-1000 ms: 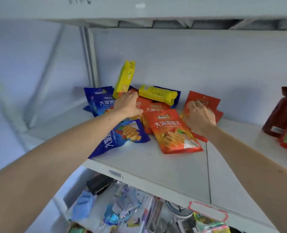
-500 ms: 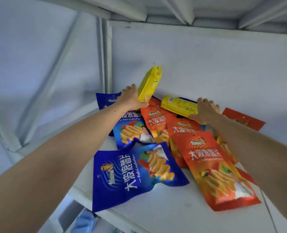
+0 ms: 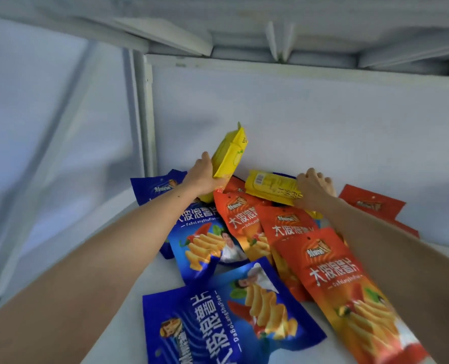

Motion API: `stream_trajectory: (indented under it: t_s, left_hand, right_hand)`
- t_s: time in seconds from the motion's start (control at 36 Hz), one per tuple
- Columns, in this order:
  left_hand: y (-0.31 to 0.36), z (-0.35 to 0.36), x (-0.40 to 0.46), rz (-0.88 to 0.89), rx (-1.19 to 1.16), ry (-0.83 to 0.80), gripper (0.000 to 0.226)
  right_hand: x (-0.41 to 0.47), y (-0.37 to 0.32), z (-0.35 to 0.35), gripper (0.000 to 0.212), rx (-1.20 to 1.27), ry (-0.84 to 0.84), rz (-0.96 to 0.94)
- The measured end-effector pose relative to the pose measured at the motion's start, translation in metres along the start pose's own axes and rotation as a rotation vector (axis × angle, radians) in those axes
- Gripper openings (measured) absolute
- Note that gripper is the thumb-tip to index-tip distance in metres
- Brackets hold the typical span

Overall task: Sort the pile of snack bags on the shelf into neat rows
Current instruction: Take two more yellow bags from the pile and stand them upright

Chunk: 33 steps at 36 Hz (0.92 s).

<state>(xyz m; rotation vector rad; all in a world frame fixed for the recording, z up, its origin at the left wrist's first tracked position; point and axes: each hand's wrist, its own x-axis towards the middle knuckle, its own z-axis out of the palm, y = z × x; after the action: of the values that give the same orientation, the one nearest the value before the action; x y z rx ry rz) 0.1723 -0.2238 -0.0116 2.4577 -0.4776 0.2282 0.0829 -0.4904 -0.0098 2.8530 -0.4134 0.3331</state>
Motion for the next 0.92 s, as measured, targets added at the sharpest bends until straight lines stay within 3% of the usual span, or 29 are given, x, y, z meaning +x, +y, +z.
stream_trajectory:
  t_s: [0.33, 0.53, 0.61, 0.69, 0.78, 0.86, 0.92]
  left_hand:
    - [0.000, -0.015, -0.004, 0.006, -0.121, 0.173, 0.076]
    - [-0.014, -0.002, -0.015, -0.056, -0.277, 0.177, 0.096]
    - [-0.020, 0.004, -0.019, -0.064, -0.372, 0.113, 0.094]
    - [-0.027, 0.009, -0.018, -0.051, -0.393, 0.097, 0.095]
    - [-0.029, 0.006, -0.018, -0.059, -0.385, 0.038, 0.100]
    - [-0.028, 0.001, -0.018, -0.080, -0.401, -0.011, 0.098]
    - [-0.028, -0.001, -0.018, -0.094, -0.404, -0.029, 0.091]
  right_hand:
    - [-0.016, 0.007, -0.078, 0.074, 0.040, 0.303, -0.071]
    - [-0.022, -0.023, -0.086, 0.073, 0.063, 0.177, -0.238]
    - [-0.021, -0.028, -0.090, 0.104, 0.086, 0.165, -0.270]
    - [-0.020, -0.029, -0.099, 0.129, 0.297, 0.120, -0.240]
    - [-0.020, -0.027, -0.107, 0.119, 0.496, 0.155, -0.160]
    - [-0.021, -0.023, -0.111, 0.090, 0.399, 0.139, -0.144]
    - [-0.021, -0.022, -0.111, 0.084, 0.351, 0.125, -0.146]
